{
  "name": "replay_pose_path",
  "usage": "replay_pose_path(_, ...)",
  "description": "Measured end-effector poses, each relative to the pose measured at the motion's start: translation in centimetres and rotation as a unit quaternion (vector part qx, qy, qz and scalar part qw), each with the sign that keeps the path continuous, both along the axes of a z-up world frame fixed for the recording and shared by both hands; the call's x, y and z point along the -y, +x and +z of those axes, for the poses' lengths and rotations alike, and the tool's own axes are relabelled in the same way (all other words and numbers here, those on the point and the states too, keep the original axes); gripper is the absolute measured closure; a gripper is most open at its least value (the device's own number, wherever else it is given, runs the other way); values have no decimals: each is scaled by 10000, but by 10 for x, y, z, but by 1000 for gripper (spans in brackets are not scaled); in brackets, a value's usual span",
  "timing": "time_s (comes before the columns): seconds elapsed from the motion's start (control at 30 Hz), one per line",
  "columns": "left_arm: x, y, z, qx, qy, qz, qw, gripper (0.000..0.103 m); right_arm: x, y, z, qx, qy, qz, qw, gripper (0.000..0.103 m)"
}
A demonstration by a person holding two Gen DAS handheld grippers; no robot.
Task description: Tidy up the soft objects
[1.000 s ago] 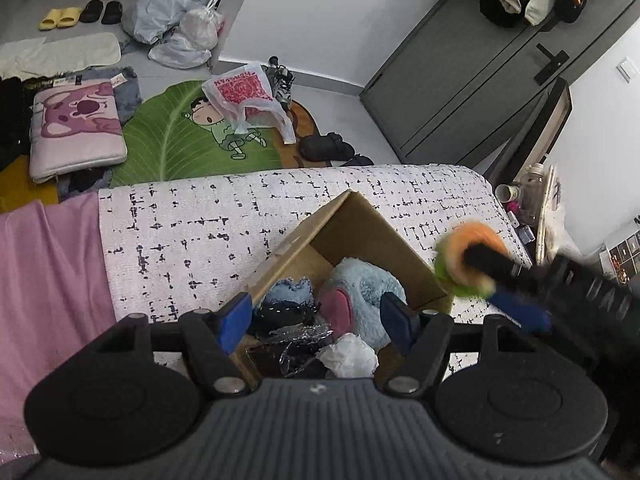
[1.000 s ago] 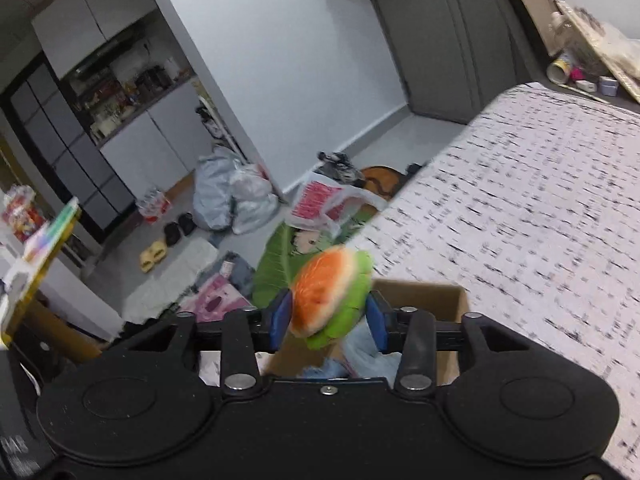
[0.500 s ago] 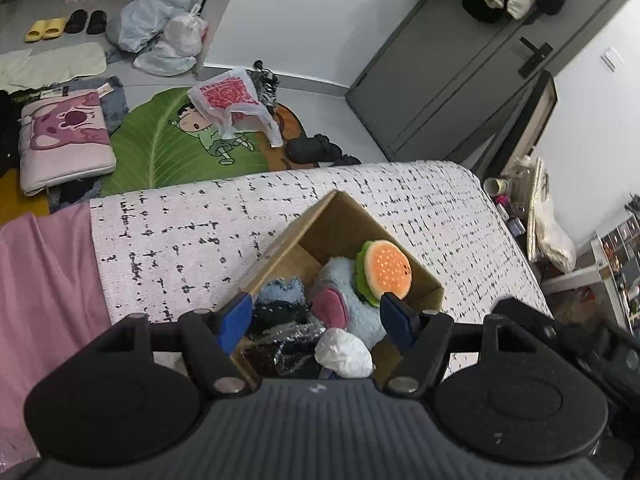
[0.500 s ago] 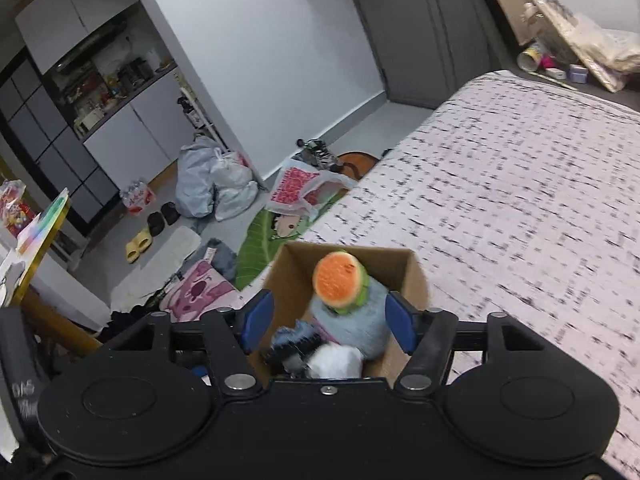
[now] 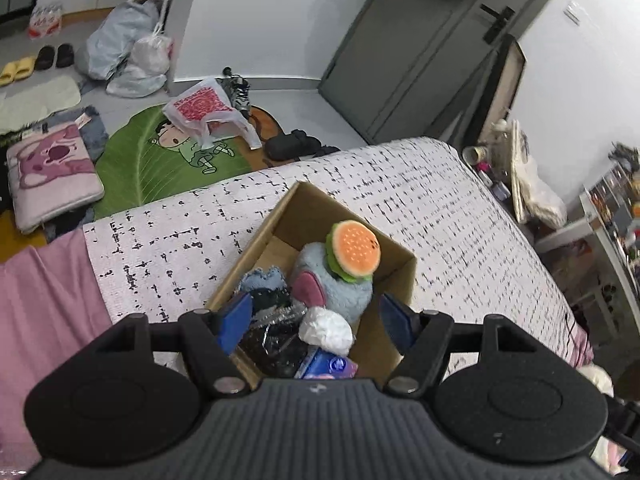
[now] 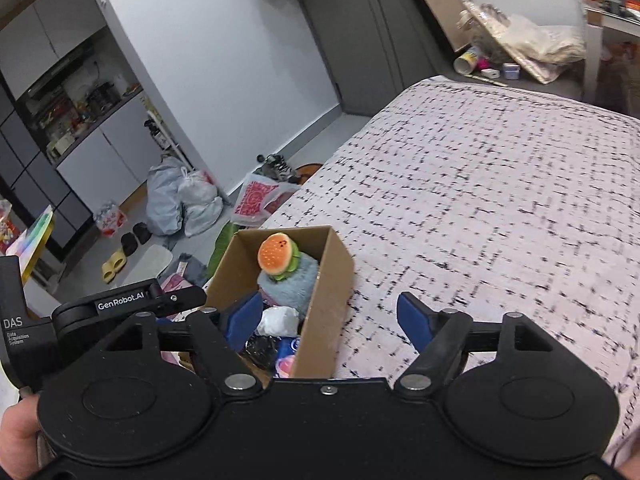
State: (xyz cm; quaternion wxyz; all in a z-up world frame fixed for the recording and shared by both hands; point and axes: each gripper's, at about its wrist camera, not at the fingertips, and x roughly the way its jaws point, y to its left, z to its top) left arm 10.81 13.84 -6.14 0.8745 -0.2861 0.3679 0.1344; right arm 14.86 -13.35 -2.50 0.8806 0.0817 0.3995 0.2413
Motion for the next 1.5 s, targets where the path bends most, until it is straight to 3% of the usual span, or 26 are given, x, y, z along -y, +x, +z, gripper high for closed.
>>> replay_pose_path(0.1, 11, -7, 10, 45, 124, -192, 9997, 21, 13, -8, 2, 25, 72, -82, 9999, 24)
replay_pose_path(0.4, 39, -27, 43, 73, 502, -643, 9966, 10, 45, -36, 18, 182, 201, -320, 9991, 0)
replay_pose_path(0.6, 54, -46, 71, 282, 624, -842, 9941, 1, 67, -53, 33, 280, 371, -547, 9974, 0)
replay_pose_path(0.83, 71, -61, 94, 351, 757, -1174, 9896, 1, 78, -67, 47, 209, 261, -577, 9978, 0)
replay_pose_path(1.2, 87, -82, 118, 443, 959, -1661, 9804, 1, 85, -97, 73, 546, -95, -441, 9975, 0)
replay_pose_path(1.33, 94, -93, 126, 554, 1188, -1746, 9759, 1, 88, -105, 79, 684, -112, -511, 9963, 0)
replay_pose_path(1.5, 99, -101, 125, 582, 1161, -1919, 9728, 1, 94, -112, 77, 738, -51, -566, 9957, 0)
